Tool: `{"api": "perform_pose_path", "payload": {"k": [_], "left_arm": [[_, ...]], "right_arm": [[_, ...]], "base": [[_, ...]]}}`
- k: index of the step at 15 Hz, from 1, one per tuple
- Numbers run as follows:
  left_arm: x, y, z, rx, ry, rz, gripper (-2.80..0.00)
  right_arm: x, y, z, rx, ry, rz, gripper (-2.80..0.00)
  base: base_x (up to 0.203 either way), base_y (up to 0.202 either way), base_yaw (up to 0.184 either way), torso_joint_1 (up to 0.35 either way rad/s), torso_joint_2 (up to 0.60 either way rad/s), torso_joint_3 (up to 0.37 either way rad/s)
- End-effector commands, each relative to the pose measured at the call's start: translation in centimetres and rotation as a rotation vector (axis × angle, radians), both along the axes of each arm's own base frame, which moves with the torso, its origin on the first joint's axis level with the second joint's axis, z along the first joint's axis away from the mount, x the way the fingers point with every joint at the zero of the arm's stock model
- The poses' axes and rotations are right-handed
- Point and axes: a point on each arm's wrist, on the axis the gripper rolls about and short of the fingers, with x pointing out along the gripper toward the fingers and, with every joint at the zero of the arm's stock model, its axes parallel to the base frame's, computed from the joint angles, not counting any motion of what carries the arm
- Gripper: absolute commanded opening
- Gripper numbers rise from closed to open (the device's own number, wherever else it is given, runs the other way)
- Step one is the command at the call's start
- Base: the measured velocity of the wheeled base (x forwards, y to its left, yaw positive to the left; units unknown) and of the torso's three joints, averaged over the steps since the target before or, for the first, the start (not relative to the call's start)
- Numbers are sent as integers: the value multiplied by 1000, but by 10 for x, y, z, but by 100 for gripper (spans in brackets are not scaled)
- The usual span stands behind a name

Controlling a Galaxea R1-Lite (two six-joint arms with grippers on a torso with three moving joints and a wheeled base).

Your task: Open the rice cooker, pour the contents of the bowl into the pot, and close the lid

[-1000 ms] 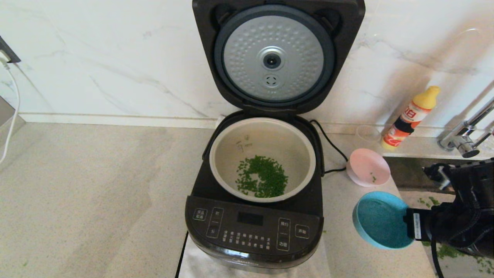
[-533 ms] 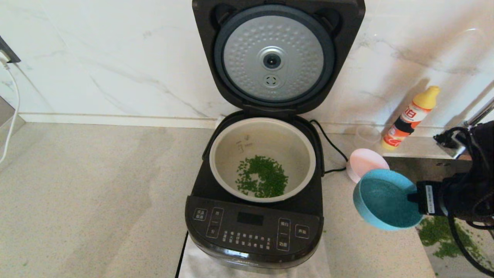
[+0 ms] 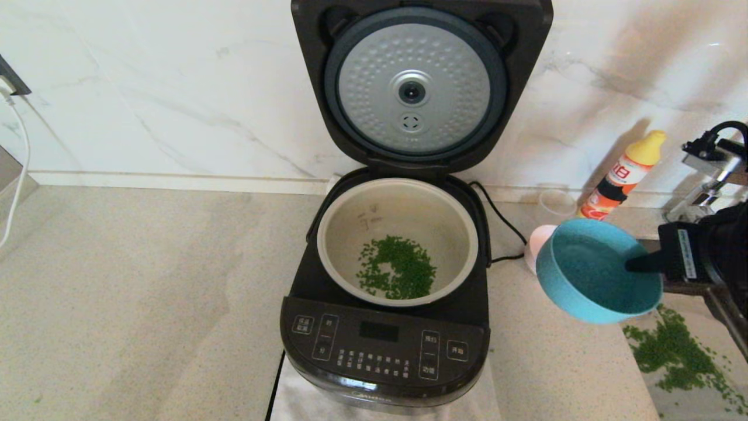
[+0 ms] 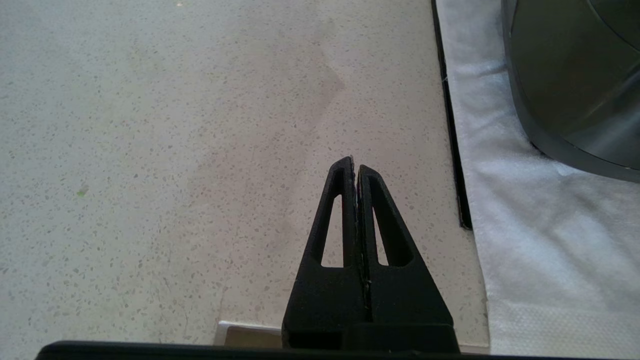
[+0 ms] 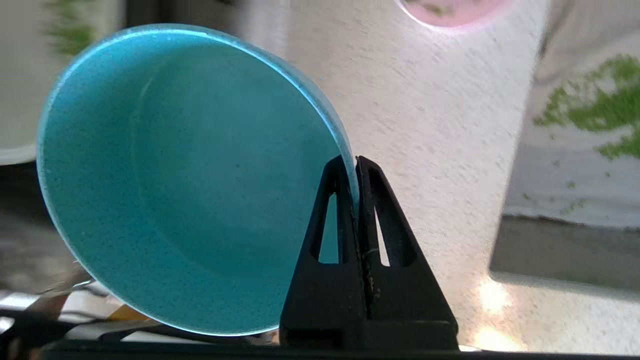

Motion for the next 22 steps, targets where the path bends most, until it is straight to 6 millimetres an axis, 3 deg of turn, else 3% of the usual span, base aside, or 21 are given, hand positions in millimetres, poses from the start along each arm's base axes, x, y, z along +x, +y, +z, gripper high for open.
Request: {"api": "perform_pose_path", "payload": {"k": [1,6,11,14,22], "left_arm": [[0,0,0,0,0,0,-280],[0,0,0,0,1,0,-280],[0,0,0,0,1,0,-280],[0,0,0,0,1,0,-280],[0,0,0,0,0,0,-280]], "right_arm": [[5,9,14,10,-15,30,-280],[22,38,41,7,-28,108,-280],[40,83,42,-27,-45,138,-280],[51,95,48,-27,-54,136,-280],[69,125,35,-38,-90,150,-280]], "base": [[0,0,0,0,0,0],[0,0,0,0,0,0],[0,0,0,0,0,0],[0,0,0,0,0,0],[0,0,0,0,0,0]]}}
